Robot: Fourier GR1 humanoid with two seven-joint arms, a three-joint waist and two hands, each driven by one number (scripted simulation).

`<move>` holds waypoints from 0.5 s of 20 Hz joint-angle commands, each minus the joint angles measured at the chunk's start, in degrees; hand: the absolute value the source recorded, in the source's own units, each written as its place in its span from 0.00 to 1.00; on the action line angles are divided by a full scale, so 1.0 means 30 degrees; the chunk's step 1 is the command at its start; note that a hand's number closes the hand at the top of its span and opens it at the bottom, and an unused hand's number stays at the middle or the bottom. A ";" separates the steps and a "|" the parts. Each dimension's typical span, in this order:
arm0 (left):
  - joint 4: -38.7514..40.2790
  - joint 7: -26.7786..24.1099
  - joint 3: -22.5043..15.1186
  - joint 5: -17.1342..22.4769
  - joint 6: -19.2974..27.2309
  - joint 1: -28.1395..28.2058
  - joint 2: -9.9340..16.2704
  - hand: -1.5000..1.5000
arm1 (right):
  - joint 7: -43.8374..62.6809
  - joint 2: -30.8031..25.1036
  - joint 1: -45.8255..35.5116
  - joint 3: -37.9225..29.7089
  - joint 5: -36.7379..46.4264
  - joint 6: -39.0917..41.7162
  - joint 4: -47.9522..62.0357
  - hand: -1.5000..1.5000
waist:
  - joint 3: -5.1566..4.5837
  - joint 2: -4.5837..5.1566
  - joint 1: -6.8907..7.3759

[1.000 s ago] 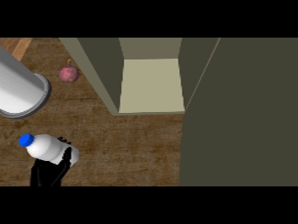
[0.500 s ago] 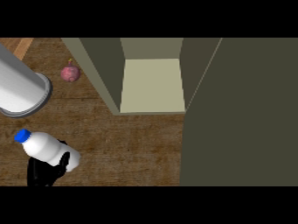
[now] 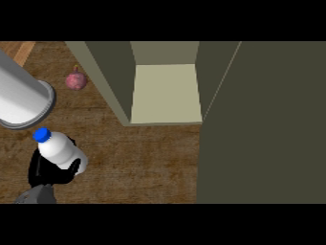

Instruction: Pick up the bottled water, place it into the cabinet and close the cabinet

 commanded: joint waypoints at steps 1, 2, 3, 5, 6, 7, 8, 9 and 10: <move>-0.0630 0.1138 -0.0299 -0.0282 -0.0147 -0.1172 0.0856 1.00 | 0.1613 -0.0157 0.1093 -0.0592 -0.2154 -0.1093 -0.4205 0.00 | 0.0011 -0.0020 0.0128; -0.1142 0.0895 -0.0877 -0.0593 0.0252 -0.0418 -0.0223 1.00 | 0.1507 0.0055 0.1284 -0.0615 -0.2168 -0.1006 -0.4280 0.00 | 0.0022 -0.0049 0.0189; -0.1769 0.1872 -0.0985 -0.0416 0.0679 -0.0940 -0.0463 1.00 | 0.1644 -0.0050 0.0601 -0.0496 -0.2313 -0.1330 -0.3551 0.00 | 0.0033 -0.0040 0.0300; -0.3809 0.2606 -0.1653 -0.0538 0.0915 -0.0023 -0.0820 1.00 | 0.1461 -0.0228 0.0673 -0.0764 -0.2082 -0.0993 -0.3245 0.00 | 0.0050 -0.0099 0.0448; -0.4424 0.2425 -0.1805 -0.0651 0.1277 0.0413 -0.1100 1.00 | 0.1589 -0.0868 0.0869 -0.1420 -0.3220 -0.0826 -0.3296 0.00 | 0.0046 -0.0107 0.0461; -0.4583 0.2719 -0.2009 -0.0865 0.1784 -0.0218 -0.1372 1.00 | 0.1188 -0.0320 0.1290 -0.1450 -0.3056 -0.0689 -0.3072 0.00 | 0.0042 -0.0101 0.0274; -0.5137 0.3370 -0.1991 -0.0660 0.1998 -0.0076 -0.1375 1.00 | 0.1037 -0.0326 0.1954 -0.1665 -0.3365 -0.0380 -0.3595 0.00 | 0.0041 -0.0134 0.0225; -0.5211 0.3530 -0.2052 -0.0731 0.2428 -0.0856 -0.1675 1.00 | 0.1273 -0.0853 0.1218 -0.1988 -0.3454 -0.0844 -0.3424 0.00 | 0.0031 -0.0075 0.0272; -0.7033 0.4294 -0.2898 -0.0929 0.2952 0.0559 -0.2432 1.00 | 0.1240 0.0022 0.1327 -0.1074 -0.2051 -0.1157 -0.3604 0.00 | 0.0050 -0.0147 0.0480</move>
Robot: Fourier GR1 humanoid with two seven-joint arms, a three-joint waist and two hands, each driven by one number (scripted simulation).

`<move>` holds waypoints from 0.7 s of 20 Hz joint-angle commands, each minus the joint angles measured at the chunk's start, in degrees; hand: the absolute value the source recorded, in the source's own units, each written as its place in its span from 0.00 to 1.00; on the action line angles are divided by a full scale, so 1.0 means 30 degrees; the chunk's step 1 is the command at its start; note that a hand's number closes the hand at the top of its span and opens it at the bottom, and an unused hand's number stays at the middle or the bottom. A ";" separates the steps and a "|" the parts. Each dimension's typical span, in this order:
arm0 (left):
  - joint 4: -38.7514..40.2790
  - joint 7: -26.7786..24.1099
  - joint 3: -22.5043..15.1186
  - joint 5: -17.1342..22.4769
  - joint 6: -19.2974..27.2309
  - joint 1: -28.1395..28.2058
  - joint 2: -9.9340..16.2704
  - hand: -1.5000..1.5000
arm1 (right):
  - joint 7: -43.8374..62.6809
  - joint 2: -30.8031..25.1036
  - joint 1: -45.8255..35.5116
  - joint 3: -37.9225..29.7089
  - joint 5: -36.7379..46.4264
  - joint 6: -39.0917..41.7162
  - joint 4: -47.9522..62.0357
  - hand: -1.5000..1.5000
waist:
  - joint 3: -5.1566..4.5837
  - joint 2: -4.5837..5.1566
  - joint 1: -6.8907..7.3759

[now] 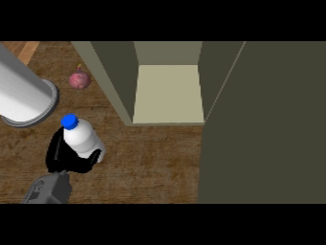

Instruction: Pick up the bottled water, place it into the cabinet and close the cabinet

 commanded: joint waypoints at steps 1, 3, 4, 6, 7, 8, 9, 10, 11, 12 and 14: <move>-0.1681 0.1398 -0.0836 -0.0278 0.1088 -0.0185 -0.0932 1.00 | 0.1784 0.0426 0.1155 0.0051 -0.1908 -0.1337 -0.4571 0.00 | -0.0015 0.0033 -0.0022; -0.2969 0.2232 -0.1385 -0.0452 0.1786 -0.0076 -0.1471 1.00 | 0.1935 -0.0084 0.0818 -0.0225 -0.2702 -0.1479 -0.4194 0.00 | -0.0013 0.0029 0.0043; -0.4261 0.3559 -0.1548 -0.0330 0.2490 -0.0404 -0.1560 1.00 | 0.1045 0.0328 0.0795 -0.0069 -0.1807 -0.0724 -0.3504 0.00 | 0.0008 -0.0037 0.0022; -0.4176 0.4492 -0.1921 -0.1059 0.4534 -0.1878 -0.2541 1.00 | 0.1308 0.0075 0.0079 -0.0037 -0.1951 -0.1385 -0.3163 0.00 | -0.0001 0.0042 -0.0025; -0.5018 0.3531 -0.3090 -0.1348 0.5322 -0.0118 -0.2761 1.00 | 0.0397 0.0446 0.1334 -0.0500 -0.1984 0.0156 -0.2953 0.00 | 0.0004 -0.0046 -0.0171; -0.4991 0.3759 -0.2605 -0.1642 0.4667 -0.0508 -0.2593 1.00 | 0.1810 -0.0178 -0.0104 -0.0103 -0.2125 -0.1528 -0.3595 0.00 | -0.0010 0.0066 0.0106; -0.3967 0.3596 -0.3327 -0.1308 0.5668 -0.1729 -0.2784 1.00 | 0.1718 -0.0197 0.0222 -0.0167 -0.2301 -0.1203 -0.3511 0.00 | -0.0020 0.0092 -0.0158; -0.5713 0.4267 -0.4171 -0.1183 0.6333 -0.1316 -0.2792 1.00 | 0.1265 0.0116 0.0567 -0.0038 -0.2156 -0.0724 -0.3249 0.00 | -0.0008 0.0012 -0.0125; -0.5006 0.4732 -0.4294 -0.0922 0.7637 -0.2816 -0.2799 1.00 | 0.1153 -0.0124 0.0180 -0.0250 -0.2533 -0.0811 -0.2803 0.00 | -0.0013 0.0059 -0.0258; -0.5184 0.4617 -0.4615 -0.0877 0.7650 -0.2141 -0.2805 1.00 | 0.1784 0.0077 0.0587 -0.0010 -0.2288 -0.1677 -0.4529 0.00 | -0.0031 0.0061 -0.0215; -0.6173 0.5054 -0.5404 -0.1237 0.8751 -0.2073 -0.2804 1.00 | 0.1060 0.0301 0.1071 -0.0291 -0.2257 -0.0622 -0.3661 0.00 | -0.0013 0.0013 -0.0246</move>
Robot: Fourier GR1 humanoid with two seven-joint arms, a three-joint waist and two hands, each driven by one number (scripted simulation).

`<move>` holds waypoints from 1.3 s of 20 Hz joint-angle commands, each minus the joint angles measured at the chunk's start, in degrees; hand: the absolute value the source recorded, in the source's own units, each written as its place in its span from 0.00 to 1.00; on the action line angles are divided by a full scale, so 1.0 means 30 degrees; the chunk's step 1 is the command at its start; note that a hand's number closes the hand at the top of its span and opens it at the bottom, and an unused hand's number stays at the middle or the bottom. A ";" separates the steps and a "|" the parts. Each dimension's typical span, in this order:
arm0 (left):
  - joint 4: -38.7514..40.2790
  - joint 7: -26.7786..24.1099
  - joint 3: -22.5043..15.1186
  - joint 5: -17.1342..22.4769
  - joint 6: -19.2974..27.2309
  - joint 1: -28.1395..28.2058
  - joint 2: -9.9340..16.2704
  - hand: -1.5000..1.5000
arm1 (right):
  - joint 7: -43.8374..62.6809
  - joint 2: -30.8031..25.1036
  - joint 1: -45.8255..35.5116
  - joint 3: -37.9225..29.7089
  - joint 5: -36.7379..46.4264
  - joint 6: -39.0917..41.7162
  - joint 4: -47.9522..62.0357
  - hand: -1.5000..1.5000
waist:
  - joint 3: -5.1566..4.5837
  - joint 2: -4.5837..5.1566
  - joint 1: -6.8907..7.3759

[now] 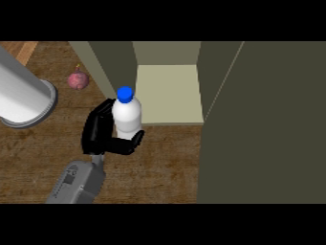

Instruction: Pick up the bottled water, place it into the cabinet and close the cabinet

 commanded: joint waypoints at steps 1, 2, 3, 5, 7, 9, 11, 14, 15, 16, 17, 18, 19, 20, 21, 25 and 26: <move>-0.1030 0.0856 -0.1935 0.0287 0.2685 -0.1186 -0.0419 1.00 | 0.0942 0.0221 0.1374 -0.0468 -0.2163 -0.0173 -0.3546 0.00 | 0.0004 -0.0015 -0.0238; -0.0511 0.0531 -0.2064 0.0265 0.2983 -0.1916 -0.0418 1.00 | 0.1260 -0.0170 0.0643 -0.0658 -0.2108 -0.0832 -0.3367 0.00 | -0.0003 0.0054 -0.0191; -0.0325 0.0561 -0.1843 0.0049 0.3070 -0.1972 -0.0416 1.00 | 0.1436 0.0234 0.1147 -0.0192 -0.2011 -0.1095 -0.4242 0.00 | -0.0012 0.0054 -0.0251; -0.0655 0.1656 -0.2972 -0.0405 0.5236 -0.2680 -0.0410 1.00 | 0.0914 0.0459 0.0640 0.0227 -0.1276 -0.0710 -0.3024 0.00 | 0.0009 0.0039 -0.0266; -0.0102 0.1708 -0.3445 -0.0680 0.6232 -0.2920 -0.0403 1.00 | 0.0686 0.0003 0.0627 -0.0177 -0.2207 -0.0460 -0.2923 0.00 | 0.0004 0.0045 -0.0462; 0.0106 0.2874 -0.2493 -0.1123 0.5993 -0.3347 -0.0055 1.00 | 0.0783 0.0055 0.1177 -0.0476 -0.2728 -0.0679 -0.3412 0.00 | 0.0002 0.0039 -0.0446; 0.0947 0.3260 -0.2474 -0.1394 0.6917 -0.4475 -0.0184 1.00 | 0.0743 0.0060 0.0489 0.0387 -0.1668 -0.0639 -0.3118 0.00 | 0.0002 0.0111 -0.0531; 0.2175 0.2839 -0.2580 -0.1722 0.7156 -0.4519 -0.0385 1.00 | 0.0350 -0.0445 0.0371 -0.0079 -0.2044 0.0032 -0.1998 0.00 | -0.0001 0.0166 -0.0694; 0.2417 0.3054 -0.1944 -0.1286 0.6686 -0.4693 0.0128 1.00 | 0.0535 -0.0776 0.0363 -0.0422 -0.2770 -0.0315 -0.2191 0.00 | -0.0016 0.0213 -0.0738; 0.2380 0.3261 -0.2018 -0.1513 0.6822 -0.4999 0.0355 1.00 | 0.1136 -0.0971 -0.0104 0.0166 -0.2796 -0.1156 -0.2677 0.00 | -0.0033 0.0305 -0.0666; 0.2242 0.3563 -0.2622 -0.1784 0.7300 -0.5060 -0.0309 1.00 | 0.0689 -0.0982 0.0077 0.0198 -0.2305 -0.0355 -0.2104 0.00 | -0.0012 0.0244 -0.0917; 0.2328 0.3467 -0.2747 -0.1855 0.7921 -0.5095 -0.0375 1.00 | 0.0609 -0.0918 -0.0474 0.0204 -0.2413 -0.0709 -0.1581 0.00 | -0.0003 0.0245 -0.0743; 0.2516 0.3618 -0.2265 -0.1673 0.7571 -0.5059 -0.0102 1.00 | 0.0191 -0.1135 0.0122 -0.0416 -0.2788 -0.0056 -0.1692 0.00 | -0.0013 0.0230 -0.1196; 0.2458 0.3799 -0.2363 -0.1714 0.7622 -0.5524 -0.0236 1.00 | 0.0083 -0.0606 -0.0593 0.0564 -0.1477 -0.0296 -0.1193 0.00 | 0.0005 0.0269 -0.0998; 0.2623 0.3427 -0.2336 -0.1620 0.7887 -0.5363 -0.0374 1.00 | 0.0372 -0.1014 -0.0406 0.0385 -0.2217 -0.0438 -0.1569 0.00 | -0.0026 0.0351 -0.1275; 0.2845 0.3912 -0.1784 -0.1503 0.8066 -0.5846 0.0209 1.00 | 0.0191 -0.0888 -0.0628 0.0894 -0.1785 -0.0260 -0.1089 0.00 | -0.0009 0.0348 -0.1353; 0.2966 0.3276 -0.2024 -0.1672 0.8425 -0.5490 -0.0305 1.00 | 0.0420 -0.1053 -0.0681 0.0829 -0.2028 -0.0630 -0.1599 0.00 | -0.0034 0.0389 -0.1406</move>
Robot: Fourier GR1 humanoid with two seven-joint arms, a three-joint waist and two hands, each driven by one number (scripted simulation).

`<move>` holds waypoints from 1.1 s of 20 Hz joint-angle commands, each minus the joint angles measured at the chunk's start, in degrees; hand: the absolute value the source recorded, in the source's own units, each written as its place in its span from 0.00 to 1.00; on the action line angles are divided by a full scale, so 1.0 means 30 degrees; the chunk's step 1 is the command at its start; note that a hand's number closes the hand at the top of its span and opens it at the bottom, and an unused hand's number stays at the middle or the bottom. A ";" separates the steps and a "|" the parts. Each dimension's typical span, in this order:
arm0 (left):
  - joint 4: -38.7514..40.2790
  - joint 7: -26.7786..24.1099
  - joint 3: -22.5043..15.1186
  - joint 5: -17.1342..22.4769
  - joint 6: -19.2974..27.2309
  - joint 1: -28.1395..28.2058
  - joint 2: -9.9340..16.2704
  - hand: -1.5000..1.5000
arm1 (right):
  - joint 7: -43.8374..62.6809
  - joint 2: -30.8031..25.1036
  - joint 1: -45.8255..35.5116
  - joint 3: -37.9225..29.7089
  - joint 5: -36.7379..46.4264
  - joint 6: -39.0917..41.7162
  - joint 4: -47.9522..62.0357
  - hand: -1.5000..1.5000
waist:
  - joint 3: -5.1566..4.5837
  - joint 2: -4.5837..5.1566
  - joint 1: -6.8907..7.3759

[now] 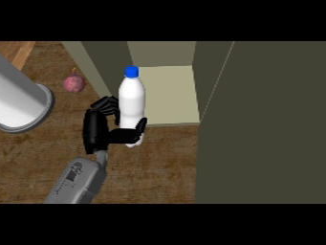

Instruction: Pick up the bottled water, place it into the cabinet and close the cabinet

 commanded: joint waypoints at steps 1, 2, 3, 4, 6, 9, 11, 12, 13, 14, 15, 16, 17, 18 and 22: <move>0.3466 0.1693 -0.0240 -0.0468 0.0515 -0.4864 -0.1322 1.00 | 0.0392 0.0148 0.0264 0.0408 -0.0807 -0.0111 -0.1344 0.00 | -0.0044 0.0610 -0.1165; 0.3013 0.1497 -0.0567 -0.0757 0.0990 -0.4761 -0.1322 1.00 | 0.0769 -0.0298 0.0484 0.0007 -0.1428 -0.0404 -0.1924 0.00 | -0.0061 0.0575 -0.1154; 0.3143 0.1807 0.0104 -0.0414 0.0358 -0.5051 -0.0754 1.00 | 0.0650 -0.0397 0.0175 -0.0184 -0.1485 -0.0498 -0.1673 0.00 | -0.0057 0.0586 -0.0973; 0.2965 0.1965 -0.0073 -0.0507 0.0625 -0.5160 -0.0926 1.00 | 0.0362 -0.0305 0.0265 0.0177 -0.1011 0.0098 -0.1513 0.00 | -0.0041 0.0565 -0.1271; 0.3335 0.1904 0.0023 -0.0710 0.1198 -0.5116 -0.0907 1.00 | 0.0281 -0.0099 0.0120 0.0435 -0.0768 -0.0084 -0.1352 0.00 | -0.0042 0.0617 -0.1342; 0.3578 0.1233 0.0358 -0.0972 0.1022 -0.5276 0.0070 1.00 | 0.0076 -0.0503 -0.0577 0.0111 -0.1068 -0.0061 -0.0761 0.00 | -0.0046 0.0709 -0.1354; 0.3409 0.1960 -0.0204 -0.1385 0.1569 -0.5241 0.0043 1.00 | -0.0023 -0.0611 -0.0315 0.0199 -0.0801 0.0507 -0.0494 0.00 | -0.0008 0.0667 -0.1714; 0.3377 0.1813 -0.0239 -0.1600 0.1962 -0.5244 0.0035 0.00 | 0.0152 -0.0572 -0.0382 0.0285 -0.0893 0.0080 -0.0972 0.00 | -0.0031 0.0717 -0.1761; 0.3436 0.1810 -0.0255 -0.1781 0.1820 -0.5259 0.0549 0.00 | 0.0267 -0.0813 -0.0472 0.0207 -0.1165 0.0047 -0.0776 0.00 | -0.0031 0.0765 -0.1745; 0.3626 0.1587 -0.0639 -0.2022 0.2216 -0.4982 0.0029 0.00 | 0.0252 -0.0738 -0.0500 0.0364 -0.0873 0.0083 -0.0705 0.00 | -0.0032 0.0757 -0.1750; 0.3338 0.1994 -0.0327 -0.1848 0.2061 -0.5094 0.0582 0.00 | 0.0175 -0.0729 -0.0755 0.0549 -0.0820 0.0053 -0.0928 0.00 | -0.0035 0.0810 -0.1887; 0.3347 0.1989 -0.0478 -0.1931 0.1777 -0.4856 0.0950 0.00 | 0.0259 -0.1028 -0.0900 0.0367 -0.1227 0.0033 -0.0740 0.00 | -0.0040 0.0834 -0.1794; 0.3123 0.2249 -0.0608 -0.2060 0.2321 -0.4838 0.0683 0.00 | 0.0171 -0.0909 -0.0714 0.0558 -0.0967 0.0222 -0.0834 0.00 | -0.0028 0.0813 -0.2163; 0.2877 0.2652 -0.0620 -0.2039 0.1969 -0.5124 0.1214 0.00 | 0.0203 -0.0872 -0.1140 0.0603 -0.0598 -0.0128 -0.0673 0.00 | -0.0018 0.0820 -0.1881; 0.2806 0.3025 -0.0960 -0.2245 0.2723 -0.4794 0.0870 0.00 | 0.0035 -0.0886 -0.0965 0.0681 -0.0590 0.0206 -0.0499 0.00 | -0.0015 0.0775 -0.2222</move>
